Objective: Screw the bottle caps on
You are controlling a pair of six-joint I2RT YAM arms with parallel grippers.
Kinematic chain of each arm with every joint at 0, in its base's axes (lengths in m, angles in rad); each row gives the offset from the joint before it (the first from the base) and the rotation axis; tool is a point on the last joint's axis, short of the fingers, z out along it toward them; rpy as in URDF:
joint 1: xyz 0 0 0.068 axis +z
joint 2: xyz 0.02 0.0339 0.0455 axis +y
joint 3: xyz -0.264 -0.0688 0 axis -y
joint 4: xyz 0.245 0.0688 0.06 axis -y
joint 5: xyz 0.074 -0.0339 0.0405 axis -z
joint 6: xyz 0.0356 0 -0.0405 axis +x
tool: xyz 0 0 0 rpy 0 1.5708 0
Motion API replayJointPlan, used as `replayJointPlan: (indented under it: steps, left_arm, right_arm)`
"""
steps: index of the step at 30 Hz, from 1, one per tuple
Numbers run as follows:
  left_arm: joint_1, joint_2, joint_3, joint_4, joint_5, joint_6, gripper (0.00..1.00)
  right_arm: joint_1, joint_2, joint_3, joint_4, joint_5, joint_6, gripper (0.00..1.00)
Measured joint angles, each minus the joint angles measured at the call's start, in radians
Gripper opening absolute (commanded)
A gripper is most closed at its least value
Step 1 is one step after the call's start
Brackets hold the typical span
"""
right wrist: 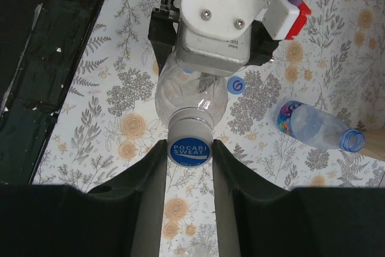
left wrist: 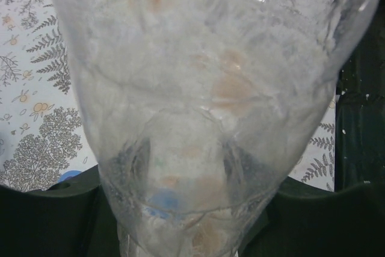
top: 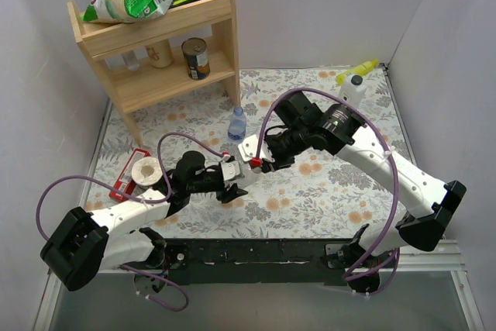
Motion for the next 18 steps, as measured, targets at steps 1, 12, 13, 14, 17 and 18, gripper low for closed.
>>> replayJointPlan:
  steps: [1, 12, 13, 14, 17, 18]
  left_arm:
    - [0.000, -0.005, -0.008, 0.016, -0.011, 0.002, 0.00]
    - [-0.007, -0.023, -0.034, 0.102, -0.117, -0.037, 0.00]
    - [-0.010, -0.023, -0.034, 0.101, -0.127, -0.035, 0.00]
    - [-0.013, -0.023, -0.034, 0.101, -0.142, -0.032, 0.00]
    - [-0.016, -0.023, -0.034, 0.095, -0.194, -0.021, 0.00]
    - [-0.016, -0.022, -0.034, 0.093, -0.217, -0.018, 0.00]
  right_arm:
    - [-0.003, 0.001, 0.000, 0.003, -0.008, 0.011, 0.35]
    - [-0.069, -0.002, -0.026, 0.121, -0.080, 0.224, 0.33]
    - [-0.071, -0.001, -0.027, 0.123, -0.079, 0.244, 0.32]
    - [-0.072, 0.003, -0.027, 0.127, -0.079, 0.263, 0.32]
    - [-0.079, 0.020, -0.026, 0.138, -0.070, 0.315, 0.32]
    - [-0.083, 0.027, -0.025, 0.145, -0.066, 0.330, 0.32]
